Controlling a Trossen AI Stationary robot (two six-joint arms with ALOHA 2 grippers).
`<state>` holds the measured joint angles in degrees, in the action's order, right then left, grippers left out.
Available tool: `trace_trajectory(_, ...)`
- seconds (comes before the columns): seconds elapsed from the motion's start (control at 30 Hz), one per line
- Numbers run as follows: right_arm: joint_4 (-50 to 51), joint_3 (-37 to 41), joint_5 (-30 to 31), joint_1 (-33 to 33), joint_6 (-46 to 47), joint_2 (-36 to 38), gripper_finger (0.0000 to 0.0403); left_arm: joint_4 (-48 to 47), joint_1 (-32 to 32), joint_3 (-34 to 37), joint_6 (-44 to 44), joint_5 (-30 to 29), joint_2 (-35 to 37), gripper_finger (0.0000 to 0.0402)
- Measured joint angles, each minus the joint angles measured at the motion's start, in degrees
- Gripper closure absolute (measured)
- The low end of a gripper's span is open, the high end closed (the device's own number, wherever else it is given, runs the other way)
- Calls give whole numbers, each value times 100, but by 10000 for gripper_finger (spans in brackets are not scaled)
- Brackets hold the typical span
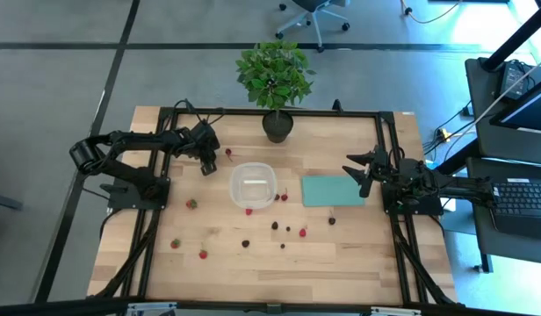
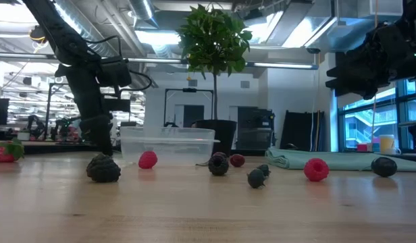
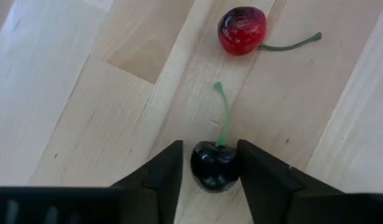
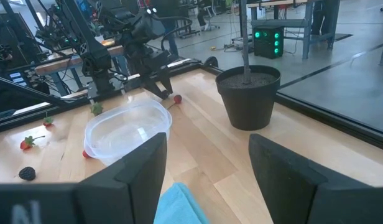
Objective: Pick and placing Produce into tupperware
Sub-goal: Put the top black cherry into the container
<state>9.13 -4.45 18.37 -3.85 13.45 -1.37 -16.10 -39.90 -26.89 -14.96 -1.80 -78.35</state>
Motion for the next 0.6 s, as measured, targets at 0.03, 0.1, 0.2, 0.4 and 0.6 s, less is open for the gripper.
trace_trajectory(0.03,1,0,-1,-1,0,-2,173,-6,0,0,-2,18,0,275)
trace_trajectory(0.1,0,0,0,0,0,0,173,-9,0,0,-4,23,0,292)
trace_trajectory(0.2,0,0,0,1,0,0,173,-6,0,0,-17,21,0,303)
trace_trajectory(0.4,0,0,0,1,0,-2,173,0,0,0,-11,17,0,291)
trace_trajectory(0.6,0,0,-1,0,0,-2,173,-58,101,-89,278,-87,-2,295)
